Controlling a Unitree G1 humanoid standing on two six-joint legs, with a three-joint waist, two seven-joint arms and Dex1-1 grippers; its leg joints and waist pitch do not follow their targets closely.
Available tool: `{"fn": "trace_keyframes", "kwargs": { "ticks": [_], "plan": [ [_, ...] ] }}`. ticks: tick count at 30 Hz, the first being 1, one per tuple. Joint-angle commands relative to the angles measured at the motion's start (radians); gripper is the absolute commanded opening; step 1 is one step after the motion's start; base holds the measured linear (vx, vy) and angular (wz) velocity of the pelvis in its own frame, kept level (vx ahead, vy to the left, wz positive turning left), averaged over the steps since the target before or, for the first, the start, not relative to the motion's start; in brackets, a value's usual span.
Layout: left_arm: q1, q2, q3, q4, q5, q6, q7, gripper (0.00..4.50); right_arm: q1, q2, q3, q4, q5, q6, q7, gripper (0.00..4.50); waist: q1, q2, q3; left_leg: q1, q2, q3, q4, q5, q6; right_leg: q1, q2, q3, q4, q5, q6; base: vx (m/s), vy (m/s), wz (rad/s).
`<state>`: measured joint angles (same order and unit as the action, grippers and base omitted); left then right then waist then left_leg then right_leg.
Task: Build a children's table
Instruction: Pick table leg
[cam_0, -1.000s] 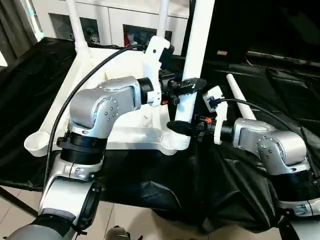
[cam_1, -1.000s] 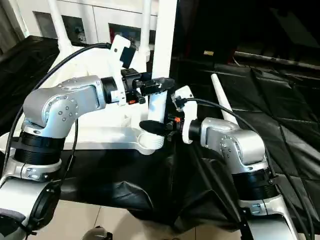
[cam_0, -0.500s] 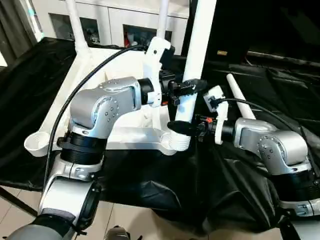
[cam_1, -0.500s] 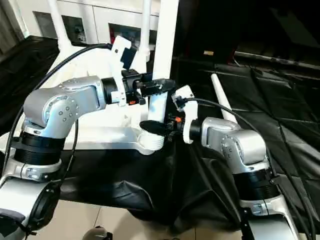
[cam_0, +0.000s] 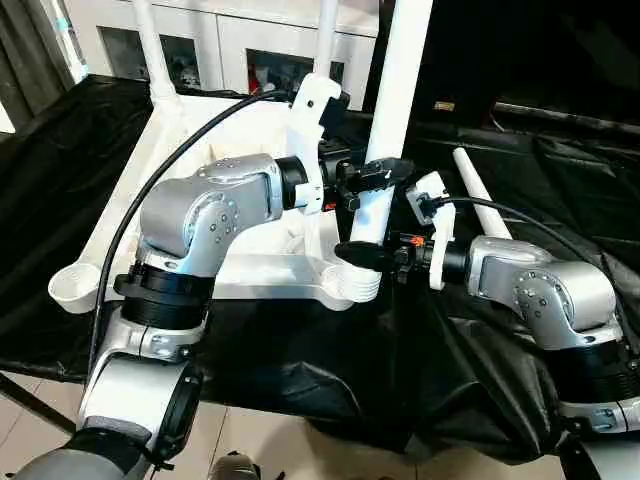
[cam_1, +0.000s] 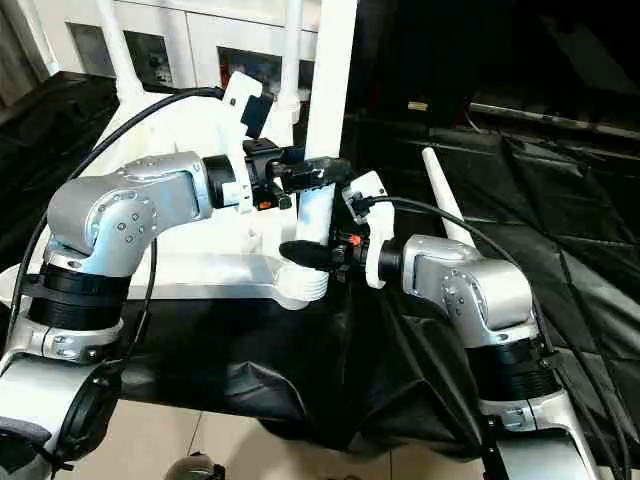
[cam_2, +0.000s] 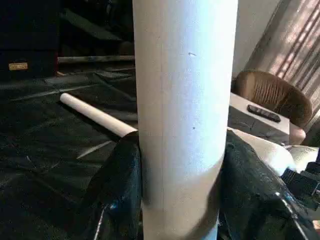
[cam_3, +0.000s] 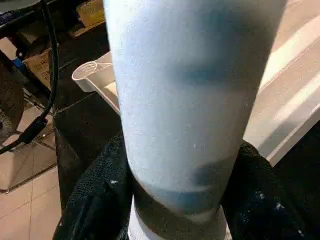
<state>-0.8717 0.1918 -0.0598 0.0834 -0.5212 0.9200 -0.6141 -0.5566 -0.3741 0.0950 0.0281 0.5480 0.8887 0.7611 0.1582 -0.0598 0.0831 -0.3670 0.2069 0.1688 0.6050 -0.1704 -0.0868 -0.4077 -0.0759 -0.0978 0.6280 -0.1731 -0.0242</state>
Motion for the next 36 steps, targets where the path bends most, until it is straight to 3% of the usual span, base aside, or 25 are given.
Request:
{"fn": "trace_keyframes", "kwargs": {
  "ticks": [1,4,7,9,11,13,15,18,19,20,21,22,23,25,26,27,28,30,31,32,33,34,35,36],
  "plan": [
    [-0.016,-0.016,0.030,-0.005,-0.032,0.006,-0.002,2.56,-0.006,-0.011,-0.020,-0.009,-0.004,0.001,-0.010,1.93,-0.001,0.004,-0.094,0.003,0.018,-0.003,-0.062,-0.116,-0.032,0.068,-0.068,0.055,-0.073,-0.193,-0.122,0.000,0.000,0.00],
    [-0.016,-0.021,0.036,-0.002,-0.037,0.006,-0.001,2.89,-0.006,-0.011,-0.021,-0.010,-0.004,0.000,-0.010,1.92,0.000,0.003,-0.095,0.002,0.018,-0.003,-0.062,-0.117,-0.031,0.069,-0.068,0.055,-0.072,-0.188,-0.128,0.000,0.000,0.00],
    [-0.006,-0.059,0.090,-0.005,-0.064,-0.039,0.024,2.95,-0.002,0.010,-0.048,-0.013,0.007,-0.020,-0.026,1.92,0.000,0.001,-0.094,0.002,0.018,-0.002,-0.061,-0.121,-0.030,0.069,-0.070,0.055,-0.075,-0.199,-0.133,0.000,0.000,0.00],
    [0.004,-0.084,0.130,-0.006,-0.094,-0.057,0.038,3.15,0.001,0.028,-0.063,-0.012,0.009,-0.041,-0.041,1.91,0.001,0.007,-0.095,0.002,0.018,-0.002,-0.060,-0.127,-0.031,0.067,-0.072,0.055,-0.074,-0.192,-0.137,0.000,0.000,0.00],
    [0.018,-0.105,0.168,-0.008,-0.127,-0.076,0.039,3.23,0.004,0.051,-0.080,-0.014,0.014,-0.060,-0.061,1.91,0.001,0.007,-0.094,0.001,0.017,-0.003,-0.061,-0.132,-0.030,0.069,-0.071,0.054,-0.074,-0.194,-0.139,0.000,0.000,0.00],
    [0.034,-0.142,0.238,-0.008,-0.180,-0.119,0.054,3.26,0.002,0.089,-0.114,-0.017,0.027,-0.090,-0.096,1.91,0.000,0.008,-0.094,0.002,0.017,-0.003,-0.062,-0.139,-0.032,0.068,-0.070,0.053,-0.076,-0.208,-0.137,0.000,0.000,0.00],
    [0.043,-0.140,0.266,-0.016,-0.190,-0.148,0.058,3.26,-0.003,0.105,-0.134,-0.012,0.022,-0.121,-0.123,1.91,0.000,0.003,-0.095,0.002,0.019,-0.004,-0.064,-0.139,-0.033,0.068,-0.073,0.053,-0.075,-0.207,-0.136,0.000,0.000,0.00],
    [0.070,-0.106,0.286,-0.032,-0.177,-0.182,0.037,3.26,-0.012,0.125,-0.161,0.013,0.000,-0.178,-0.170,1.91,-0.002,0.011,-0.090,0.005,0.018,-0.005,-0.067,-0.141,-0.035,0.063,-0.069,0.053,-0.077,-0.208,-0.117,0.000,0.000,0.00],
    [0.111,-0.035,0.237,-0.049,-0.100,-0.234,-0.007,3.26,-0.009,0.124,-0.159,0.024,-0.033,-0.230,-0.190,1.91,-0.008,-0.009,-0.086,0.004,0.019,-0.004,-0.072,-0.154,-0.032,0.060,-0.069,0.052,-0.086,-0.241,-0.095,0.000,0.000,0.00],
    [0.157,0.035,0.185,-0.060,-0.026,-0.299,-0.070,3.26,0.000,0.111,-0.147,0.023,-0.079,-0.257,-0.221,1.91,-0.011,-0.004,-0.078,0.004,0.018,-0.009,-0.079,-0.157,-0.033,0.058,-0.068,0.054,-0.085,-0.294,-0.059,0.000,0.000,0.00],
    [0.169,0.053,0.171,-0.064,-0.005,-0.318,-0.086,3.26,0.002,0.108,-0.144,0.022,-0.091,-0.264,-0.230,1.91,-0.020,-0.002,-0.077,0.003,0.017,-0.005,-0.078,-0.158,-0.038,0.058,-0.066,0.056,-0.085,-0.307,-0.042,0.000,0.000,0.00],
    [0.217,0.136,0.088,-0.057,0.076,-0.379,-0.169,3.26,0.018,0.099,-0.149,0.023,-0.124,-0.275,-0.265,1.91,-0.026,-0.003,-0.066,0.007,0.017,-0.003,-0.080,-0.156,-0.040,0.049,-0.063,0.059,-0.090,-0.319,-0.021,0.000,0.000,0.00],
    [0.217,0.136,0.088,-0.057,0.076,-0.379,-0.169,3.26,0.018,0.099,-0.149,0.023,-0.124,-0.275,-0.265,1.91,-0.023,-0.002,-0.069,0.007,0.016,-0.006,-0.081,-0.147,-0.037,0.052,-0.063,0.059,-0.090,-0.320,-0.012,0.000,0.000,0.00],
    [0.248,0.205,-0.015,-0.021,0.143,-0.422,-0.251,3.26,0.035,0.094,-0.172,0.038,-0.128,-0.277,-0.284,1.91,-0.025,0.015,-0.074,0.015,0.018,-0.004,-0.079,-0.145,-0.041,0.046,-0.062,0.061,-0.081,-0.275,-0.034,0.000,0.000,0.00],
    [0.258,0.226,-0.051,-0.006,0.165,-0.444,-0.284,3.26,0.043,0.091,-0.172,0.037,-0.135,-0.281,-0.286,1.91,-0.026,0.011,-0.071,0.020,0.020,-0.003,-0.081,-0.164,-0.039,0.043,-0.060,0.061,-0.082,-0.260,-0.051,0.000,0.000,0.00],
    [0.273,0.258,-0.131,0.032,0.212,-0.494,-0.348,3.26,0.058,0.082,-0.178,0.027,-0.140,-0.282,-0.285,1.91,-0.019,0.028,-0.071,0.019,0.020,-0.007,-0.083,-0.174,-0.042,0.044,-0.063,0.060,-0.082,-0.241,-0.071,0.000,0.000,0.00],
    [0.281,0.270,-0.171,0.057,0.239,-0.527,-0.383,3.26,0.067,0.078,-0.183,0.018,-0.140,-0.283,-0.285,1.91,-0.024,0.019,-0.070,0.018,0.021,-0.006,-0.085,-0.194,-0.048,0.048,-0.063,0.060,-0.079,-0.232,-0.082,0.000,0.000,0.00],
    [0.278,0.269,-0.195,0.078,0.250,-0.538,-0.403,3.26,0.072,0.073,-0.185,0.010,-0.136,-0.280,-0.279,1.91,-0.026,0.016,-0.074,0.012,0.021,-0.007,-0.085,-0.178,-0.051,0.056,-0.067,0.060,-0.072,-0.193,-0.102,0.000,0.000,0.00],
    [0.260,0.261,-0.255,0.148,0.283,-0.566,-0.445,3.09,0.087,0.053,-0.180,-0.013,-0.131,-0.266,-0.259,1.91,-0.028,0.035,-0.063,0.016,0.019,-0.005,-0.086,-0.216,-0.055,0.047,-0.064,0.061,-0.084,-0.199,-0.110,0.000,0.000,0.00],
    [0.260,0.261,-0.255,0.148,0.283,-0.566,-0.445,3.09,0.087,0.053,-0.180,-0.013,-0.131,-0.266,-0.259,1.91,-0.028,0.026,-0.063,0.015,0.017,-0.005,-0.085,-0.219,-0.050,0.052,-0.064,0.061,-0.084,-0.204,-0.111,0.000,0.000,0.00],
    [0.248,0.260,-0.277,0.190,0.308,-0.603,-0.458,2.99,0.095,0.048,-0.176,-0.024,-0.124,-0.260,-0.248,1.91,-0.027,0.024,-0.066,0.014,0.017,-0.006,-0.085,-0.217,-0.048,0.058,-0.066,0.061,-0.078,-0.205,-0.115,0.000,0.000,0.00],
    [0.216,0.252,-0.321,0.333,0.404,-0.759,-0.508,2.89,0.131,0.036,-0.151,-0.062,-0.122,-0.253,-0.230,1.91,-0.027,0.041,-0.057,0.013,0.012,-0.006,-0.084,-0.241,-0.033,0.054,-0.066,0.062,-0.096,-0.246,-0.104,0.000,0.000,0.00],
    [0.213,0.252,-0.323,0.340,0.410,-0.765,-0.512,2.79,0.133,0.036,-0.150,-0.064,-0.122,-0.251,-0.230,1.91,-0.028,0.034,-0.054,0.010,0.008,-0.003,-0.085,-0.234,-0.023,0.058,-0.062,0.063,-0.104,-0.267,-0.086,0.000,0.000,0.00],
    [0.202,0.257,-0.331,0.373,0.430,-0.783,-0.532,2.66,0.145,0.035,-0.145,-0.080,-0.118,-0.239,-0.229,1.91,-0.024,0.038,-0.064,0.010,0.012,-0.006,-0.083,-0.199,-0.020,0.063,-0.069,0.064,-0.093,-0.246,-0.085,0.000,0.000,0.00]
  ]
}}
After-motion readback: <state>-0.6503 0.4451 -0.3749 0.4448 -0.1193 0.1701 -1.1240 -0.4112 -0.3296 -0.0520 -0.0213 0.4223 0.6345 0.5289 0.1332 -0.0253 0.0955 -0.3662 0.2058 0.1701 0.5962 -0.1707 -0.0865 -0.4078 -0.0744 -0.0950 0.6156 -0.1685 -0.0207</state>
